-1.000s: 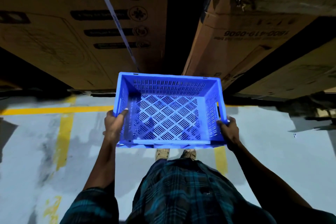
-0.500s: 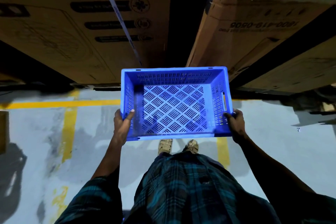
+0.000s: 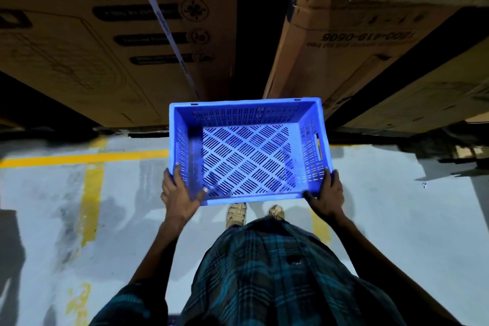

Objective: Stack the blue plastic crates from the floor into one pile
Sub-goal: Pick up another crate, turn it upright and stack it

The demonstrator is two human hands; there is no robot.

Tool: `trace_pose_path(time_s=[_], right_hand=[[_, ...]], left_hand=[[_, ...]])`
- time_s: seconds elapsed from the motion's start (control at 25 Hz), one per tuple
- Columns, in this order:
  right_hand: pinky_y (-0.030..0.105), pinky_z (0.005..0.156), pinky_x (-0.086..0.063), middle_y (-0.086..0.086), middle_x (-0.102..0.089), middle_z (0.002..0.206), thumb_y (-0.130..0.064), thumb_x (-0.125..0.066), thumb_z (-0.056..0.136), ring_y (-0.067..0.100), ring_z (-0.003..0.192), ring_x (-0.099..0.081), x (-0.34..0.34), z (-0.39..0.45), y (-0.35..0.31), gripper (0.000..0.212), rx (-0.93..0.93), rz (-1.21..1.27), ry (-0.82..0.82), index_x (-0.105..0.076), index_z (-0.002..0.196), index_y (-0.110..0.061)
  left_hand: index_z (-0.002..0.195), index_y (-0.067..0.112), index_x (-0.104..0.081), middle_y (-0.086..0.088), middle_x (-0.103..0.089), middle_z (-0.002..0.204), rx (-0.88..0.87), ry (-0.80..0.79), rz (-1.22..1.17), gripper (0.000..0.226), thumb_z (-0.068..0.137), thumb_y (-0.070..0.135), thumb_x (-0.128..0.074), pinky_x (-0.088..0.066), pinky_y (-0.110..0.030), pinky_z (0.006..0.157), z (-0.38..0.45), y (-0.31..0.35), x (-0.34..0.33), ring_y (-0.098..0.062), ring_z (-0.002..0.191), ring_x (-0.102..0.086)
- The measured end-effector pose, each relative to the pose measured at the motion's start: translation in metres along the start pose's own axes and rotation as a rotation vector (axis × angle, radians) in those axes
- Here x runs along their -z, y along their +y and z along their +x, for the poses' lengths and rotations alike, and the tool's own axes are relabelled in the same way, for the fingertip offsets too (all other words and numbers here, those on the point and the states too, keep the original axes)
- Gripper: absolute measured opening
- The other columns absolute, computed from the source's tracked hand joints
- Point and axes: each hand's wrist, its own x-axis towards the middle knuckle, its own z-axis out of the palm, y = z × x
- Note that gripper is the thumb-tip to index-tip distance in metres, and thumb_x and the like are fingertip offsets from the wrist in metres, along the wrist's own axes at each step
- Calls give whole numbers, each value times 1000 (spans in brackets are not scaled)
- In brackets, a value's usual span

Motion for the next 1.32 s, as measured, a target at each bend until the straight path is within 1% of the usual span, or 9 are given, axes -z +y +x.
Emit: trace_pose_path(time_s=[0.08,0.24,0.4,0.56,0.72,0.8,0.96,1.2,1.32], right_hand=[[61,109,-26,24,-4,163,-72,-52,80,50,147,-8,-14,-12,7,98,22,-94,-59,-24,154,-14],[81,102,4,30,-54,135,-52,-21,97,51,138,-37,-34,-1,12,75,228,-176,-132,-54,133,5],[63,103,28,18,-47,145,-36,-32,92,29,144,-33,-20,-2,4,61,193,-166,-99,-43,144,-4],[68,109,15,20,-50,140,-29,-36,81,30,138,-42,-15,-14,4,66,222,-162,-103,-44,140,0],[57,118,-6,19,-9,164,-28,-42,99,35,152,-2,1,-35,6,64,368,-319,-207,-18,155,-9],[54,119,-13,11,-2,166,-31,-41,102,36,152,5,2,-53,5,62,515,-382,-276,-14,157,-17],[52,120,-19,5,-15,165,-34,-44,100,33,153,2,15,-84,1,61,650,-276,-306,-21,155,-21],[45,117,-26,5,-29,160,-31,-48,100,30,153,-9,6,-132,-19,56,816,-137,-332,-29,152,-19],[42,111,-34,9,-39,154,-31,-49,99,28,146,-29,-16,-158,-39,55,946,-170,-355,-34,150,-18]], left_hand=[[154,21,-16,-17,1,163,-115,-51,139,111,68,80,-54,-23,-63,108,-16,-7,-5,-43,147,-6],[150,30,-26,-6,1,166,-248,-94,331,90,78,83,-34,-18,-69,105,-16,-18,-16,-40,150,6],[147,24,-35,-9,-14,165,-208,-36,409,74,88,67,-47,-20,-69,104,-24,-6,-24,-34,151,-9],[147,20,-35,-11,-26,160,-81,24,313,69,90,50,-59,-22,-62,108,-45,11,-26,-30,148,-19],[147,15,-34,-15,-23,160,-16,79,97,67,91,36,-64,-29,-60,109,-75,38,-29,-35,146,-23],[145,14,-37,-15,-26,158,-36,81,8,65,90,35,-65,-34,-58,105,-97,54,-35,-36,144,-28],[139,16,-45,-8,-44,147,-74,140,-98,60,87,35,-68,-40,-51,98,-167,69,-57,-32,135,-41],[141,23,-45,-1,-48,148,188,186,-229,56,92,45,-61,-36,-45,102,-279,17,-77,-25,135,-45],[141,24,-44,1,-50,146,325,233,-333,54,93,45,-58,-35,-44,104,-330,-9,-79,-24,135,-46]])
